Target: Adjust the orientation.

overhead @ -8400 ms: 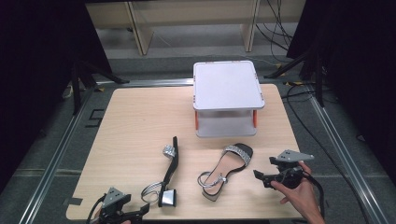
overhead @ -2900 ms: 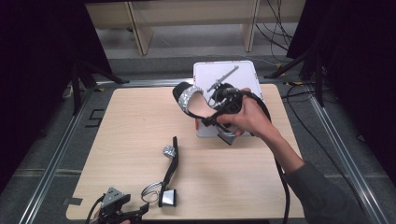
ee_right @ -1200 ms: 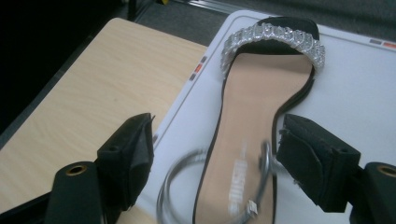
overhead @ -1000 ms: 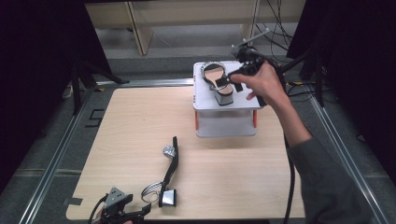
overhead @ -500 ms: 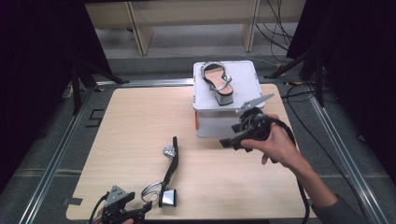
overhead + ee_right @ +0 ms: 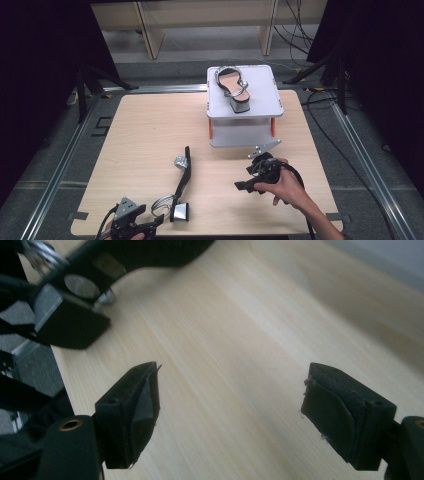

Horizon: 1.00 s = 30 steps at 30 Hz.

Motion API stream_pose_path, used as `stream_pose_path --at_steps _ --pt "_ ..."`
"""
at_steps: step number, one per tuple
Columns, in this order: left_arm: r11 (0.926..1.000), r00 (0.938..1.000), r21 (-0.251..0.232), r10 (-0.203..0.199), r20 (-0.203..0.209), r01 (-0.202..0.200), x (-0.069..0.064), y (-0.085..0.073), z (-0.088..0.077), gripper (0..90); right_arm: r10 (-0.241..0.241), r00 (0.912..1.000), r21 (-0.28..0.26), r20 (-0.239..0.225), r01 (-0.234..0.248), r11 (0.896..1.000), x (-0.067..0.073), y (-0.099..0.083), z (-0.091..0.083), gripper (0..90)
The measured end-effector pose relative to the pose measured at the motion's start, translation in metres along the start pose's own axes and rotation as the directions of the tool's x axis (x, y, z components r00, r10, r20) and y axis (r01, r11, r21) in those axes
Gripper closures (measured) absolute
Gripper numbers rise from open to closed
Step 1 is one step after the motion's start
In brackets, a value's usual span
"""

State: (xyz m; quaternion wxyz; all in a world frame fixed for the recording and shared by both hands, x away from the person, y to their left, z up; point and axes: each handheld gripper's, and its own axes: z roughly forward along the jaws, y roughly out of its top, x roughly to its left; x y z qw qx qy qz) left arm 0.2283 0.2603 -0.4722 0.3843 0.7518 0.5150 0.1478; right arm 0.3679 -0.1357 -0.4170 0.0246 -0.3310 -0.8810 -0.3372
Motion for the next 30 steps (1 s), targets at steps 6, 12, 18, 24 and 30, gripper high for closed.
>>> stream_pose_path --at_steps 6,12,18,24,30 --pt "0.9996 0.9988 -0.012 0.026 0.041 -0.025 -0.005 0.009 0.01 34.8 0.011 0.9999 -0.003 -0.001 -0.011 1.0 -0.001 -0.006 0.003 23.1" --pt "0.9886 0.9889 -0.048 0.144 0.037 -0.142 -0.013 0.019 0.013 67.1 0.001 0.9999 0.001 -0.013 -0.001 1.0 -0.003 -0.011 0.004 23.9" --pt "0.9619 0.9674 -0.127 0.249 0.046 -0.242 -0.033 0.034 0.011 80.3 0.027 0.9994 0.005 -0.023 -0.027 1.0 -0.005 -0.015 0.004 24.7" --pt "0.9438 0.945 -0.145 0.312 0.097 -0.297 -0.056 0.056 0.019 80.8 -0.001 0.9995 -0.006 -0.03 0.001 1.0 0.001 -0.014 0.005 25.8" --pt "0.9191 0.9056 -0.098 0.393 0.159 -0.382 -0.078 0.066 0.049 80.1 -0.108 0.9933 -0.01 -0.041 0.108 0.994 0.017 -0.012 0.009 41.5"
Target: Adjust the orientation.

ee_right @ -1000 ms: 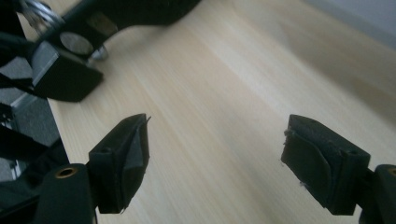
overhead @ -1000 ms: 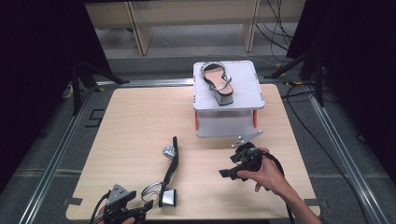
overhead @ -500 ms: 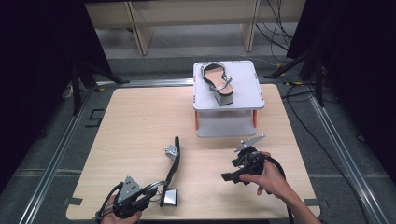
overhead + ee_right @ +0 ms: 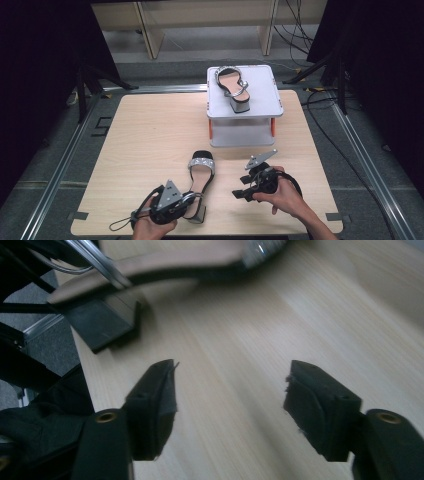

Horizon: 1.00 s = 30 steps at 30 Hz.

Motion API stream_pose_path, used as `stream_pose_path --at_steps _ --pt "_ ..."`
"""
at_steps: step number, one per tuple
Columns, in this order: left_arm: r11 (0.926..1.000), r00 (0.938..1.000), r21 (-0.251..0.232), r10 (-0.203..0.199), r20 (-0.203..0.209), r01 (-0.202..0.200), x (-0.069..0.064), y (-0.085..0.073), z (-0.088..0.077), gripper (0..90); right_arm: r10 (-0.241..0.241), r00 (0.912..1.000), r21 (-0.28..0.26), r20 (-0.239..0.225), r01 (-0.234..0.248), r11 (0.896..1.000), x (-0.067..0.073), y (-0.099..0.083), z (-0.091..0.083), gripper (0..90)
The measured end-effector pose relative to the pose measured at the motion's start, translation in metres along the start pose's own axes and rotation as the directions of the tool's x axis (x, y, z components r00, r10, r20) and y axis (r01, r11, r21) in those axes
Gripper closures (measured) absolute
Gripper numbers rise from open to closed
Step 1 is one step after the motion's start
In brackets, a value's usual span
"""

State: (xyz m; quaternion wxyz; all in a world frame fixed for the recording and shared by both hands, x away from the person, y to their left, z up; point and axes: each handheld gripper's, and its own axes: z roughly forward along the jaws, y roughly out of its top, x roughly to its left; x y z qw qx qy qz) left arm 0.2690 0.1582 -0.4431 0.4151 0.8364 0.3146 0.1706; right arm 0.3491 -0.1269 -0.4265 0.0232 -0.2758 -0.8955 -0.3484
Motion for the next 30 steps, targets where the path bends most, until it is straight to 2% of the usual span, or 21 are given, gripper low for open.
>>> stream_pose_path --at_steps 1,2,4,5,6,7,9,12,13,15,16,19,20,23,24,25,26,27,28,29,30 --pt "1.0 1.0 0.0 0.0 0.0 0.0 0.0 0.0 0.0 75.6 -0.019 0.9998 0.0 -0.008 0.019 1.0 0.003 0.001 0.001 41.9" --pt "0.9996 1.0 0.027 0.006 0.001 -0.006 -0.002 0.001 0.007 75.6 -0.019 0.9998 0.0 -0.008 0.019 1.0 0.003 0.001 0.001 41.9" --pt "0.9988 0.9998 0.045 -0.018 0.002 0.018 -0.008 0.004 0.013 57.8 -0.063 0.9979 -0.002 -0.016 0.063 0.998 0.01 0.003 0.005 45.8" --pt "0.997 0.9994 0.075 0.024 -0.023 -0.022 -0.008 0.007 0.012 57.8 -0.063 0.9979 -0.002 -0.016 0.063 0.998 0.01 0.003 0.005 45.8" --pt "0.9948 0.9985 0.098 0.033 -0.044 -0.029 -0.009 0.009 0.01 40.2 -0.071 0.9969 0.005 -0.033 0.071 0.997 0.017 0.004 0.008 46.6" --pt "0.997 0.9994 0.075 -0.015 -0.03 0.017 -0.01 0.011 0.005 35.1 -0.099 0.9945 0.001 -0.034 0.099 0.995 0.019 0.005 0.011 46.7" --pt "0.9974 0.9997 0.072 -0.008 -0.024 0.01 -0.009 0.011 0.002 27.8 -0.108 0.9929 0.0 -0.049 0.108 0.994 0.026 0.008 0.015 47.3" --pt "0.9972 0.9985 0.059 -0.045 -0.031 0.047 -0.013 0.008 -0.01 24.6 -0.134 0.9892 -0.012 -0.061 0.133 0.991 0.033 0.012 0.021 48.6" --pt "0.9976 0.9989 0.059 -0.034 -0.034 0.036 -0.012 0.007 -0.013 23.9 -0.144 0.9871 -0.015 -0.07 0.143 0.99 0.038 0.014 0.026 49.2" --pt "0.9977 0.9985 0.048 -0.047 -0.029 0.049 -0.012 0.002 -0.021 22.6 -0.158 0.984 -0.012 -0.081 0.158 0.987 0.044 0.018 0.033 50.0" --pt "0.9962 0.9961 0.029 -0.081 -0.033 0.082 -0.012 -0.005 -0.027 22.5 -0.174 0.9802 -0.002 -0.094 0.175 0.985 0.051 0.022 0.042 51.2" --pt "0.9947 0.994 0.029 -0.096 -0.051 0.098 -0.01 -0.013 -0.035 21.7 -0.202 0.9743 -0.003 -0.101 0.202 0.979 0.055 0.027 0.051 52.1" --pt "0.9911 0.9899 0.02 -0.13 -0.056 0.131 -0.009 -0.019 -0.04 20.7 -0.217 0.971 -0.011 -0.102 0.217 0.976 0.059 0.031 0.058 54.4" --pt "0.9929 0.9917 0.027 -0.114 -0.059 0.116 -0.004 -0.027 -0.044 19.7 -0.229 0.9685 0.004 -0.098 0.231 0.973 0.059 0.034 0.064 57.2" --pt "0.9869 0.9854 0.014 -0.159 -0.06 0.161 -0.005 -0.031 -0.045 19.8 -0.23 0.9664 -0.001 -0.114 0.231 0.973 0.057 0.036 0.068 64.5" --pt "0.9849 0.9831 0.016 -0.171 -0.065 0.172 -0.003 -0.035 -0.046 19.8 -0.23 0.9664 -0.001 -0.114 0.231 0.973 0.057 0.036 0.068 64.5" --pt "0.9839 0.9819 0.022 -0.176 -0.071 0.177 0.0 -0.039 -0.046 19.9 -0.243 0.9652 0.003 -0.096 0.245 0.97 0.057 0.037 0.068 71.5" --pt "0.9861 0.9843 0.04 -0.158 -0.08 0.161 0.004 -0.042 -0.048 20.2 -0.258 0.9634 -0.006 -0.074 0.258 0.966 0.056 0.037 0.067 78.5" --pt "0.98 0.9782 0.033 -0.193 -0.076 0.196 0.005 -0.045 -0.048 20.8 -0.262 0.9615 -0.014 -0.081 0.262 0.965 0.053 0.036 0.066 84.4" --pt "0.9794 0.9778 0.05 -0.191 -0.087 0.196 0.008 -0.047 -0.048 20.8 -0.262 0.9615 -0.014 -0.081 0.262 0.965 0.053 0.036 0.066 84.4" --pt "0.974 0.9711 0.032 -0.221 -0.091 0.224 0.01 -0.052 -0.048 21.1 -0.274 0.9578 -0.019 -0.087 0.274 0.962 0.051 0.034 0.064 85.2"
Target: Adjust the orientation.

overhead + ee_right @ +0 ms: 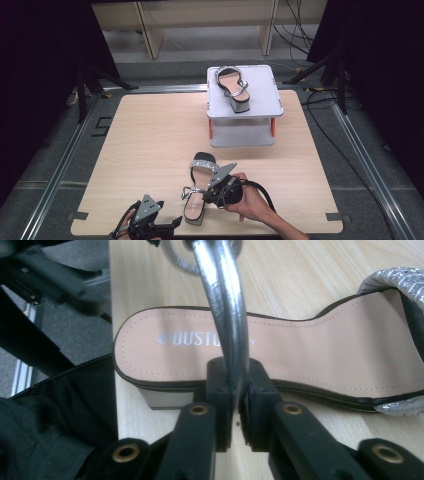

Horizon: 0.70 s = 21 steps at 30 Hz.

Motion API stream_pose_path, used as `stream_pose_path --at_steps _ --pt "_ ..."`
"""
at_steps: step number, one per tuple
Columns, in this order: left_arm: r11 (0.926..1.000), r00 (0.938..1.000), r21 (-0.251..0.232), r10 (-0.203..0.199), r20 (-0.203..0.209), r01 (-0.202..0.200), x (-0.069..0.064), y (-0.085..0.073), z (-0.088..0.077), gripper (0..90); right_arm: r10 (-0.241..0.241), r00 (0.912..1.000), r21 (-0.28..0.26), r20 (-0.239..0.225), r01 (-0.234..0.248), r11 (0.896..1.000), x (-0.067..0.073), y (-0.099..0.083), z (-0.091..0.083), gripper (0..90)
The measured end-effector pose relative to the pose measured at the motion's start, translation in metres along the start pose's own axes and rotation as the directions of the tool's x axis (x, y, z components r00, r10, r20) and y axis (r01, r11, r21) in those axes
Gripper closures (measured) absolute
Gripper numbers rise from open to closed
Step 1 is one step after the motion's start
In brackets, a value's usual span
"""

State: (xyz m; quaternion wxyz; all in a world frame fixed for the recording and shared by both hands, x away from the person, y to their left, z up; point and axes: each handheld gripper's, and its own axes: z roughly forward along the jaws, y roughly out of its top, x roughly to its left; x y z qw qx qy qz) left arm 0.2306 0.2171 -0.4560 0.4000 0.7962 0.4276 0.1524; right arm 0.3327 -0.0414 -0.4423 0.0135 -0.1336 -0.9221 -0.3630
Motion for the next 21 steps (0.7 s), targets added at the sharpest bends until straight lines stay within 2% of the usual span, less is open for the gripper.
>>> stream_pose_path --at_steps 1,2,3,4,5,6,8,10,11,12,13,14,15,17,18,19,20,21 --pt "1.0 1.0 0.0 0.0 0.0 0.0 0.0 0.0 0.0 21.3 0.0 1.0 0.0 0.0 0.0 1.0 0.0 0.0 0.0 85.2" --pt "0.9997 0.9998 0.014 0.018 -0.006 -0.018 0.003 -0.001 -0.001 21.3 -0.011 0.9999 0.006 0.006 0.011 1.0 -0.001 -0.001 -0.002 85.3" --pt "0.9999 0.9999 0.001 -0.013 0.0 0.013 0.003 -0.003 0.0 21.3 -0.009 0.9999 0.012 0.008 0.009 1.0 -0.001 -0.001 -0.005 85.3" --pt "0.9997 1.0 0.021 -0.009 -0.002 0.009 0.004 -0.004 -0.001 21.6 -0.007 0.9998 0.019 0.02 0.006 1.0 -0.005 -0.005 -0.012 85.4" --pt "0.9999 0.9999 0.013 -0.007 -0.008 0.007 0.005 -0.005 0.0 21.6 -0.007 0.9998 0.019 0.02 0.006 1.0 -0.005 -0.005 -0.012 85.4" --pt "0.9998 0.9999 0.016 -0.012 -0.005 0.012 0.005 -0.005 -0.001 21.7 0.014 0.9995 0.025 0.03 -0.015 1.0 -0.012 -0.012 -0.021 85.4" --pt "0.9995 0.9995 0.004 -0.031 -0.004 0.031 0.004 -0.006 -0.001 21.8 0.008 0.999 0.022 0.044 -0.009 1.0 -0.016 -0.016 -0.027 85.5" --pt "0.9998 0.9999 0.016 -0.006 -0.014 0.006 0.007 -0.007 -0.001 22.0 0.035 0.9979 0.02 0.054 -0.036 0.999 -0.023 -0.026 -0.038 85.5" --pt "0.9994 0.9995 0.023 0.026 -0.015 -0.026 0.01 -0.006 -0.001 22.0 0.056 0.9969 0.021 0.056 -0.057 0.998 -0.026 -0.032 -0.044 85.5" --pt "0.999 0.9993 0.026 0.035 -0.011 -0.035 0.01 -0.007 -0.001 22.1 0.077 0.9948 0.027 0.067 -0.079 0.997 -0.033 -0.042 -0.056 85.6" --pt "0.999 0.9993 0.026 0.035 -0.011 -0.035 0.01 -0.007 -0.001 22.1 0.077 0.9948 0.027 0.067 -0.079 0.997 -0.033 -0.042 -0.056 85.6" --pt "0.9997 0.9999 0.024 0.003 -0.015 -0.002 0.008 -0.007 -0.001 22.1 0.093 0.9915 0.021 0.091 -0.095 0.995 -0.041 -0.052 -0.068 85.6" --pt "0.9996 0.9998 0.023 -0.019 -0.008 0.019 0.007 -0.008 -0.001 22.1 0.093 0.9915 0.021 0.091 -0.095 0.995 -0.041 -0.052 -0.068 85.6" --pt "0.9996 0.9998 0.023 -0.018 -0.008 0.018 0.007 -0.008 0.0 22.2 0.117 0.9869 0.014 0.112 -0.119 0.993 -0.051 -0.061 -0.077 85.7" --pt "0.9997 0.9999 0.024 -0.007 -0.011 0.007 0.007 -0.008 -0.001 22.2 0.132 0.9831 0.014 0.127 -0.135 0.991 -0.061 -0.068 -0.087 85.8" --pt "0.9997 0.9999 0.024 -0.007 -0.011 0.007 0.007 -0.008 -0.001 22.2 0.132 0.9831 0.014 0.127 -0.135 0.991 -0.061 -0.068 -0.087 85.8" --pt "0.9996 0.9998 0.023 -0.017 -0.007 0.018 0.007 -0.008 0.0 22.2 0.147 0.979 0.014 0.141 -0.151 0.988 -0.065 -0.07 -0.091 85.8" --pt "0.9995 0.9999 0.03 0.0 -0.015 0.001 0.009 -0.008 0.0 22.2 0.137 0.9796 0.013 0.147 -0.14 0.99 -0.07 -0.073 -0.094 85.8"
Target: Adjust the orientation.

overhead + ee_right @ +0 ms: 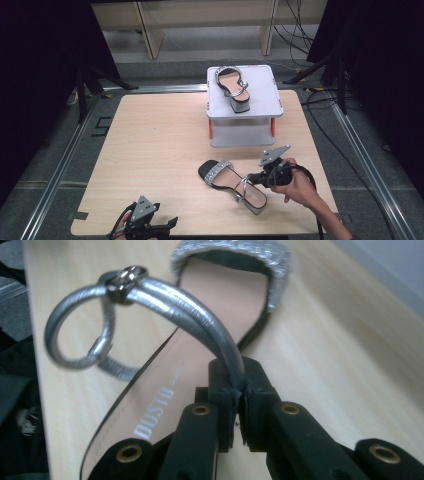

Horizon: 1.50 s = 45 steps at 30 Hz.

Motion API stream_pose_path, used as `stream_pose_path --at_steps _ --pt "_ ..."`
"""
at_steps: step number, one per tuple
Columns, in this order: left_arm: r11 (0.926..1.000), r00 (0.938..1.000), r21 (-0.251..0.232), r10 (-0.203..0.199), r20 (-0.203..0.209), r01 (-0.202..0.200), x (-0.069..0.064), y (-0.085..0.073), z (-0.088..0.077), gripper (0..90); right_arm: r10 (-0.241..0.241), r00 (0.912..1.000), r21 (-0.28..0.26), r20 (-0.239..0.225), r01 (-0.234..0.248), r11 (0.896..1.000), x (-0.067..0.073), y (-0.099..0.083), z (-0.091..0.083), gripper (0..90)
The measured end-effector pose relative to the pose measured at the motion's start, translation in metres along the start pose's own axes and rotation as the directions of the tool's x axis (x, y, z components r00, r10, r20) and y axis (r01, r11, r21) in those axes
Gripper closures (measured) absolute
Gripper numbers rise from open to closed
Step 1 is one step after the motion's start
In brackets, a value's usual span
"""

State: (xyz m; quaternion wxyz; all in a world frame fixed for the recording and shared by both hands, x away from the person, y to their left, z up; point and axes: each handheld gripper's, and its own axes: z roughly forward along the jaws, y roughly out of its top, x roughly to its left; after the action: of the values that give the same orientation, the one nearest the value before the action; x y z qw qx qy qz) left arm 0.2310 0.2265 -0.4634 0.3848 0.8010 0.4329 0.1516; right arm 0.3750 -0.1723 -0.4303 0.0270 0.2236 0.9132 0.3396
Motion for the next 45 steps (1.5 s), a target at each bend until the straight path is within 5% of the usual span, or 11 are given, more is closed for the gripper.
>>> stream_pose_path --at_steps 3,5,6,10,11,15,18,19,31,37,45 --pt "0.9995 0.9995 -0.003 -0.032 0.007 0.032 -0.002 -0.001 0.001 22.2 0.02 0.9998 0.003 0.003 -0.02 1.0 -0.014 -0.004 -0.005 85.2" --pt "0.9999 0.9999 0.009 0.011 -0.002 -0.011 0.002 -0.001 0.002 22.2 0.046 0.9989 0.005 0.006 -0.046 0.999 -0.014 -0.004 -0.005 84.7" --pt "0.9998 0.9998 0.007 -0.02 0.006 0.02 0.0 -0.002 0.001 22.2 0.05 0.9986 0.0 0.018 -0.05 0.999 -0.016 -0.004 -0.004 82.9" --pt "0.9998 1.0 0.018 -0.008 0.001 0.008 0.002 -0.003 0.002 22.2 0.081 0.9894 0.06 0.121 -0.088 0.994 -0.012 0.002 -0.021 52.6" --pt "0.9994 0.9998 0.026 -0.021 0.0 0.021 0.001 -0.005 0.001 22.3 0.14 0.9809 0.08 0.135 -0.152 0.985 -0.006 0.003 -0.03 50.5" --pt "0.9996 0.9999 0.027 -0.003 -0.01 0.003 0.005 -0.005 0.002 22.2 0.105 0.9818 0.012 0.158 -0.109 0.994 0.0 0.009 -0.058 43.5" --pt "0.9991 0.9995 0.029 -0.03 -0.005 0.031 0.002 -0.006 0.002 22.4 0.159 0.972 -0.073 0.173 -0.148 0.986 0.009 0.023 -0.075 38.1" --pt "0.9997 0.9999 0.025 0.002 -0.013 -0.002 0.005 -0.006 0.003 22.4 0.16 0.9734 -0.073 0.164 -0.15 0.986 0.011 0.029 -0.076 37.3" --pt "0.9994 0.9996 0.022 -0.025 -0.01 0.025 0.002 -0.008 0.002 22.3 0.085 0.9906 0.042 0.107 -0.09 0.995 0.04 0.086 0.003 34.4" --pt "0.9993 0.9995 0.026 -0.028 -0.011 0.029 0.003 -0.009 0.002 22.3 0.047 0.9951 0.179 0.087 -0.062 0.982 0.044 0.077 0.046 36.9" --pt "0.9994 0.9997 0.028 -0.022 -0.009 0.023 0.004 -0.008 0.001 22.4 0.063 0.9904 0.245 0.123 -0.092 0.965 0.039 0.058 0.05 36.3"
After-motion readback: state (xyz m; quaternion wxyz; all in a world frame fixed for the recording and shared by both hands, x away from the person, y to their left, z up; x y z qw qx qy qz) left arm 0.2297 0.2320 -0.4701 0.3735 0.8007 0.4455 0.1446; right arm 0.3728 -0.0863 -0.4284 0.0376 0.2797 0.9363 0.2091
